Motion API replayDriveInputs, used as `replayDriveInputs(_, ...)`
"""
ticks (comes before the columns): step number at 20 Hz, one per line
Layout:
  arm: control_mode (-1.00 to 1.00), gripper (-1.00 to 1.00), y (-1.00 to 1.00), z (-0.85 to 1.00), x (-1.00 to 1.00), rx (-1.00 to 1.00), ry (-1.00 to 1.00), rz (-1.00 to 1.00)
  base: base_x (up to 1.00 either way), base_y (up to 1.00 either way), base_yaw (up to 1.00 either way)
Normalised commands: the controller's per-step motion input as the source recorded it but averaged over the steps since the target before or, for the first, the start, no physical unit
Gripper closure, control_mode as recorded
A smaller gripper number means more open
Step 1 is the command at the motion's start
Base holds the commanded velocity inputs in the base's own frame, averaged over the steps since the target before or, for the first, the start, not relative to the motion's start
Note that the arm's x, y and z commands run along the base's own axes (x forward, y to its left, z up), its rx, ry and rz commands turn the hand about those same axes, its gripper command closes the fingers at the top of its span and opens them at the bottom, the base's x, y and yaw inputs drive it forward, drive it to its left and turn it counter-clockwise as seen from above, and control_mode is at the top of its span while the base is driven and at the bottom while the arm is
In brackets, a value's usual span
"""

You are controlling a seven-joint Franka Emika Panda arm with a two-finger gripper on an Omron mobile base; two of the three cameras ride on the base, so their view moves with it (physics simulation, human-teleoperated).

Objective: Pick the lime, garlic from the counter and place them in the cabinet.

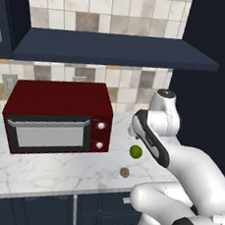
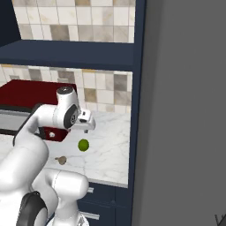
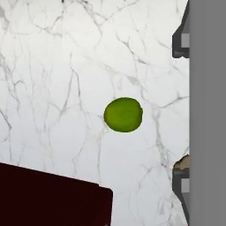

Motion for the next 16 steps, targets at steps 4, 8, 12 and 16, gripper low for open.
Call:
replayDriveInputs(4, -1.0, -1.0, 0.0, -0.24, 0.3, 0.0, 0.0, 0.0, 0.0, 0.0, 0.0)
replayDriveInputs(8, -1.0, -1.0, 0.0, -0.26, 0.25, 0.0, 0.02, 0.0, 0.0, 0.0, 0.0)
replayDriveInputs(12, -1.0, -1.0, 0.0, -0.3, 0.1, 0.0, 0.01, 0.0, 0.0, 0.0, 0.0)
replayDriveInputs(16, -1.0, -1.0, 0.0, -0.33, 0.0, 0.0, 0.02, 0.0, 0.0, 0.0, 0.0)
